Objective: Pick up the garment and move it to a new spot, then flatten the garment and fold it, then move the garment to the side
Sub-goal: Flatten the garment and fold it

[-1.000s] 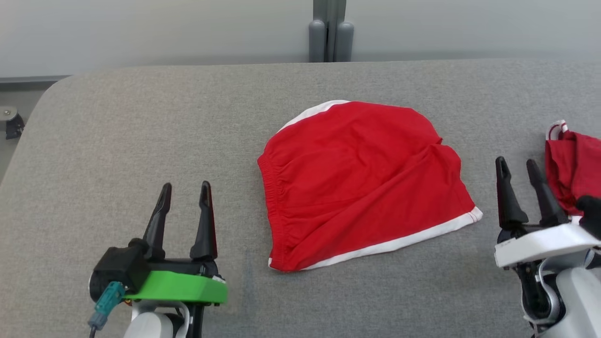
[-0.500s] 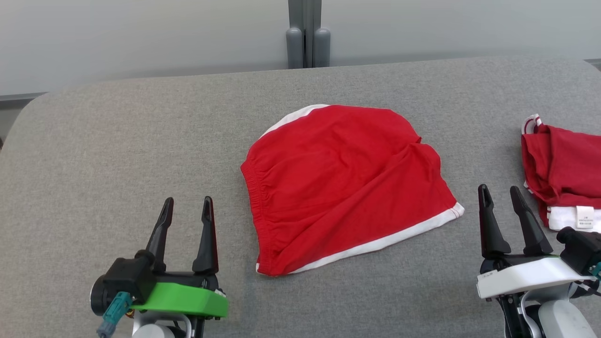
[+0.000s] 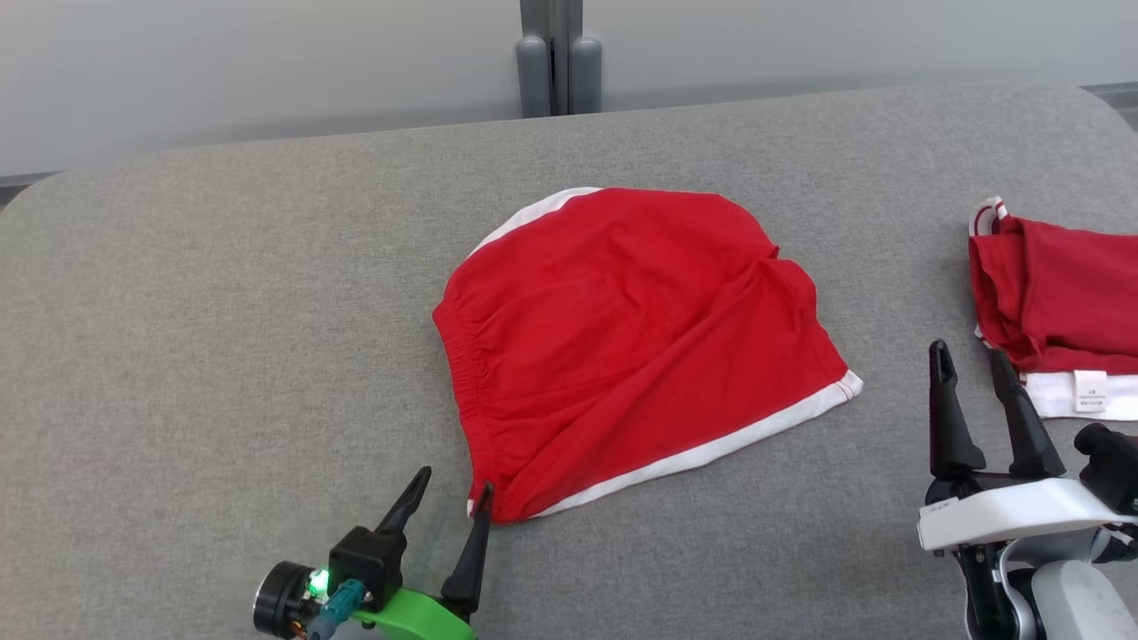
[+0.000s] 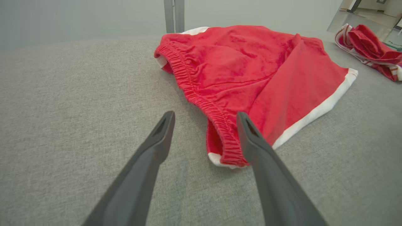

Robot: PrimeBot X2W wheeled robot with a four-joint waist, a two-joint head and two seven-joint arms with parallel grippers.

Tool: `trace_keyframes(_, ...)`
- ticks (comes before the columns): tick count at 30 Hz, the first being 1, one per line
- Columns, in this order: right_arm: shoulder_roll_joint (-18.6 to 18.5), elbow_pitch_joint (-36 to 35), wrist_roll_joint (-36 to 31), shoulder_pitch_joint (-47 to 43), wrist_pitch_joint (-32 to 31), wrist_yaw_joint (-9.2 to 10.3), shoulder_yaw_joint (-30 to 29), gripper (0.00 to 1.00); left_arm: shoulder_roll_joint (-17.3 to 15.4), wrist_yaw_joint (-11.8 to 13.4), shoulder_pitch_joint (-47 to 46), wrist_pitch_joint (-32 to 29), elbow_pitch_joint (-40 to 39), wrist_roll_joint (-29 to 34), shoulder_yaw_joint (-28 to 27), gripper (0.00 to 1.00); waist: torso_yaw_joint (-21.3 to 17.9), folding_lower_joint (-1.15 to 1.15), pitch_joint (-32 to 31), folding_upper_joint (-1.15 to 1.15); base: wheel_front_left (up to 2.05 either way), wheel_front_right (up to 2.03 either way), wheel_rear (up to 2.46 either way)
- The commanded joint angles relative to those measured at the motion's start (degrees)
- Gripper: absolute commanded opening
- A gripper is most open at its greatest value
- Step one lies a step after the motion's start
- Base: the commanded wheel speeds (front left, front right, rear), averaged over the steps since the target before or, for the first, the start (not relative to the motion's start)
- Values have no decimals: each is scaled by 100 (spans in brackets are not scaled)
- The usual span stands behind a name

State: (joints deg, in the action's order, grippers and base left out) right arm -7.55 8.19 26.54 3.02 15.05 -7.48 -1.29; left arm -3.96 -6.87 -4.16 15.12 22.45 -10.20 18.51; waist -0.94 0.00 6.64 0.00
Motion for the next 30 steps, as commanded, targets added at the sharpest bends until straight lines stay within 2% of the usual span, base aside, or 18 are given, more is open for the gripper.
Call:
trace_keyframes(1, 22, 23, 1, 82, 16, -2, -39, 100, -34, -21, -104, 0, 82, -33, 28, 100, -37, 0, 19, 0, 0, 0, 0)
trace_keyframes(10, 49, 122, -59, 77, 16, -2, -85, 100, -405, -62, -147, 0, 236, -531, 774, 100, -70, 0, 25, 0, 0, 0, 0)
trace_keyframes(15, 62, 177, -75, 87, 16, -2, -61, 100, -725, -60, -283, 0, 362, -768, 1111, 100, -46, 0, 16, 0, 0, 0, 0)
trace_keyframes(23, 21, 236, -77, 137, 16, -2, 10, 100, -652, -61, -545, 0, 759, -735, 1148, 100, -79, 0, 43, 0, 0, 0, 0)
trace_keyframes(30, 5, 275, -60, 167, 16, -2, -5, 100, -569, -62, -627, 0, 777, -797, 1179, 100, -125, 0, 66, 0, 0, 0, 0)
